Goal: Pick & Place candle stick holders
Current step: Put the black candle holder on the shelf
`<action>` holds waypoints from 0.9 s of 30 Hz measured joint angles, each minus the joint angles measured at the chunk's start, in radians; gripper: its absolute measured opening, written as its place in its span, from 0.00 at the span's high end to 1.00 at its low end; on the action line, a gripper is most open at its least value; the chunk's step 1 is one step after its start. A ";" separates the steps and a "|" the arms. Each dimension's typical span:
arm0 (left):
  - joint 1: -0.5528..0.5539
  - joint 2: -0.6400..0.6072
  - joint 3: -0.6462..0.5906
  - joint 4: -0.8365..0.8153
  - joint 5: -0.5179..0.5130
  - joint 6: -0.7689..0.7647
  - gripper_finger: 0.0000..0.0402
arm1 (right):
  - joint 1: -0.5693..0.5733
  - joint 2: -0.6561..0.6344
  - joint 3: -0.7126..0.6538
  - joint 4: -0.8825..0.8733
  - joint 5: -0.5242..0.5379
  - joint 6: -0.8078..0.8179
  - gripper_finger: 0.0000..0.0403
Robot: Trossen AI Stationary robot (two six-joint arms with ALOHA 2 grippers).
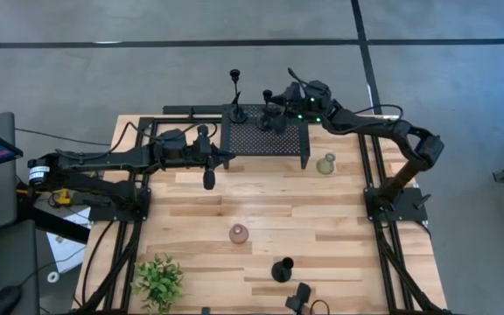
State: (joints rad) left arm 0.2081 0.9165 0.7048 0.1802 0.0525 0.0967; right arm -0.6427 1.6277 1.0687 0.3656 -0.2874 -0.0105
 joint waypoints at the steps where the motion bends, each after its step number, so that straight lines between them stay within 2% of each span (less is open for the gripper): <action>1: 0.000 0.000 0.000 0.000 0.000 0.000 0.99 | -0.002 -0.018 0.000 -0.023 0.000 -0.002 0.47; 6: 0.000 0.000 0.000 0.000 0.000 0.000 0.99 | -0.004 -0.125 0.000 -0.151 0.000 -0.063 0.41; 11: 0.000 0.000 0.000 0.000 0.000 0.000 0.99 | 0.001 -0.251 0.001 -0.316 -0.001 -0.119 0.46; 16: 0.000 0.000 0.000 0.000 0.000 0.004 0.99 | 0.002 -0.370 0.001 -0.501 -0.003 -0.157 0.62; 23: 0.000 0.000 -0.001 0.000 0.000 0.036 0.98 | 0.012 -0.507 0.001 -0.753 -0.003 -0.198 0.94; 25: 0.000 0.000 -0.001 0.000 0.000 0.037 0.99 | 0.025 -0.537 0.002 -0.818 0.000 -0.213 0.98; 27: -0.001 0.000 -0.001 0.000 0.000 0.037 0.99 | 0.043 -0.567 0.002 -0.865 0.000 -0.217 0.98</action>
State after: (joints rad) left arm 0.2076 0.9165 0.7040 0.1802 0.0528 0.1337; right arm -0.5999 1.0604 1.0702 -0.4996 -0.2872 -0.2276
